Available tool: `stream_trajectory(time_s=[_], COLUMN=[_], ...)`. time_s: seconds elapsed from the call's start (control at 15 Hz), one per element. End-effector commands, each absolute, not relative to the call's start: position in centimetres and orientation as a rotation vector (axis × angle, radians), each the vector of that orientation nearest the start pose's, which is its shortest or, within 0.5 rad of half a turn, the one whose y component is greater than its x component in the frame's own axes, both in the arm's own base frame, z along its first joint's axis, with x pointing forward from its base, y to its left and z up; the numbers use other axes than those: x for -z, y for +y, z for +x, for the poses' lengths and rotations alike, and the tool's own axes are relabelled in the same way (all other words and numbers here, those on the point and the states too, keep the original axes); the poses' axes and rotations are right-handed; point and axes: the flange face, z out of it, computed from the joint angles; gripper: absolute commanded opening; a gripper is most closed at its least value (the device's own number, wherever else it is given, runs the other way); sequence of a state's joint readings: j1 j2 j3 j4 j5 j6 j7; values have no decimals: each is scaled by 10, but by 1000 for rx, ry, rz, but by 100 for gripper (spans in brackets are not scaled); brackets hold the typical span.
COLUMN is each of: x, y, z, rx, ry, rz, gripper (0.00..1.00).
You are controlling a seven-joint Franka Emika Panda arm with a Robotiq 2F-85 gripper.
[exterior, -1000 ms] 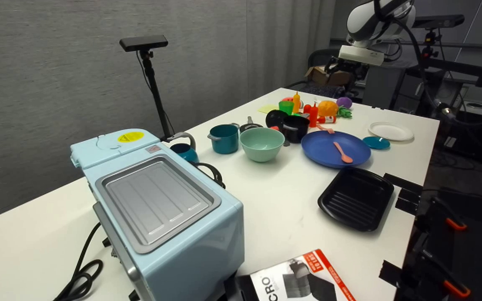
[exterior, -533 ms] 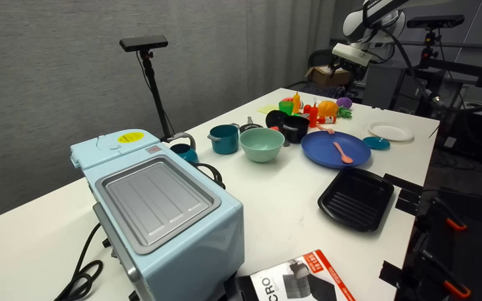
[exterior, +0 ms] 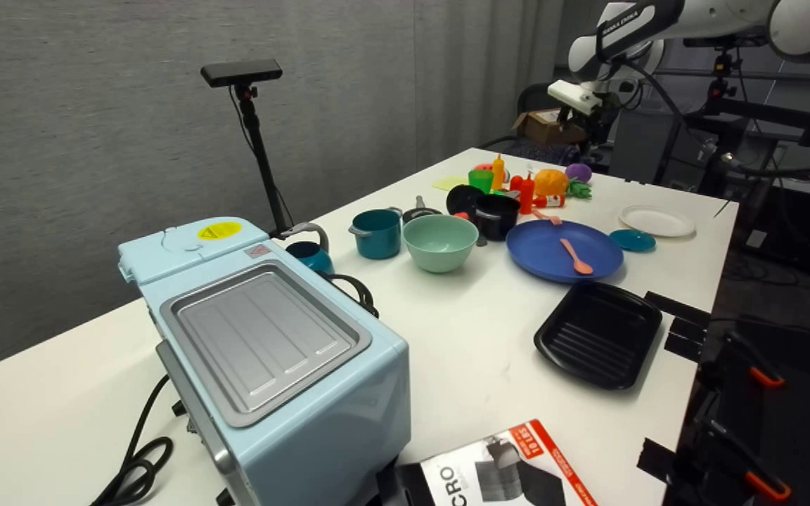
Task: Put the pineapple on the plate
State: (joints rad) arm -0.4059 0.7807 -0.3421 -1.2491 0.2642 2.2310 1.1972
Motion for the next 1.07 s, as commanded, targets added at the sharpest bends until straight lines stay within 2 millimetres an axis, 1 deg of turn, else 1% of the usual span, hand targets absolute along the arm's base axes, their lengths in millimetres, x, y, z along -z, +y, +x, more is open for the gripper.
stream_trajectory(time_s=[0.0, 0.07, 0.13, 0.27, 0.47, 0.67, 1.0], x=[-333, -329, -321, -312, -293, -276, -250], y=[-487, -487, -482, -481, -470, -461, -444], z=[626, 632, 642, 651, 665, 679, 692], rx=[356, 404, 462, 553, 649, 672, 615], ry=[2628, 2629, 2626, 2622, 2591, 2589, 2687], rz=[-1536, -1526, -1529, -1529, -1562, -1546, -1428], gripper=[100, 100, 100, 100, 100, 100, 100])
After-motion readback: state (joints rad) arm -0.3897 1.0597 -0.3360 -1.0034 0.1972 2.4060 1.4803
